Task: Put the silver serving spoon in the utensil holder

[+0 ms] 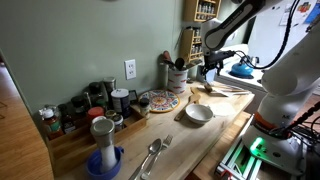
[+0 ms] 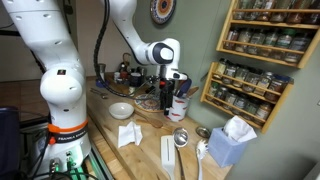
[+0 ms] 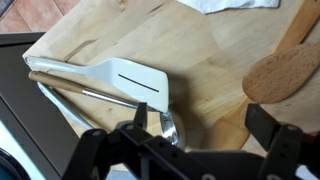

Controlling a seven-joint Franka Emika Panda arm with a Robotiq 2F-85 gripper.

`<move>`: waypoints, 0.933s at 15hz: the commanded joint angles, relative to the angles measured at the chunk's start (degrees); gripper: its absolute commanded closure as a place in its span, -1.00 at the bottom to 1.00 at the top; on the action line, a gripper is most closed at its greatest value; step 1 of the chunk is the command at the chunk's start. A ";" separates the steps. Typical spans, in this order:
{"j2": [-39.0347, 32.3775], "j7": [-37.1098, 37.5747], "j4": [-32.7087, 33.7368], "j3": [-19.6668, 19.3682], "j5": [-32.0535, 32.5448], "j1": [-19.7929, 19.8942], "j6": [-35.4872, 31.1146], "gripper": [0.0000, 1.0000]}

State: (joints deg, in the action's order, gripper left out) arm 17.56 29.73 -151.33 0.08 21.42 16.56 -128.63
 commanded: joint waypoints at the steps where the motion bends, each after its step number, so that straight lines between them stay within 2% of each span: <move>1: -0.56 0.49 0.23 -0.87 0.35 -0.94 0.06 -1.00; 6: -1.94 -0.62 1.29 -1.33 -0.58 -1.14 0.38 -1.00; 11: -8.10 -11.42 3.81 -5.09 0.19 -0.96 -10.89 -1.00; 14: -11.18 -19.85 3.82 -8.64 -4.41 -1.44 -17.69 -1.00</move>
State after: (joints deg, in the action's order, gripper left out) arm 10.30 17.13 -148.38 -5.21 20.74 15.99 -141.22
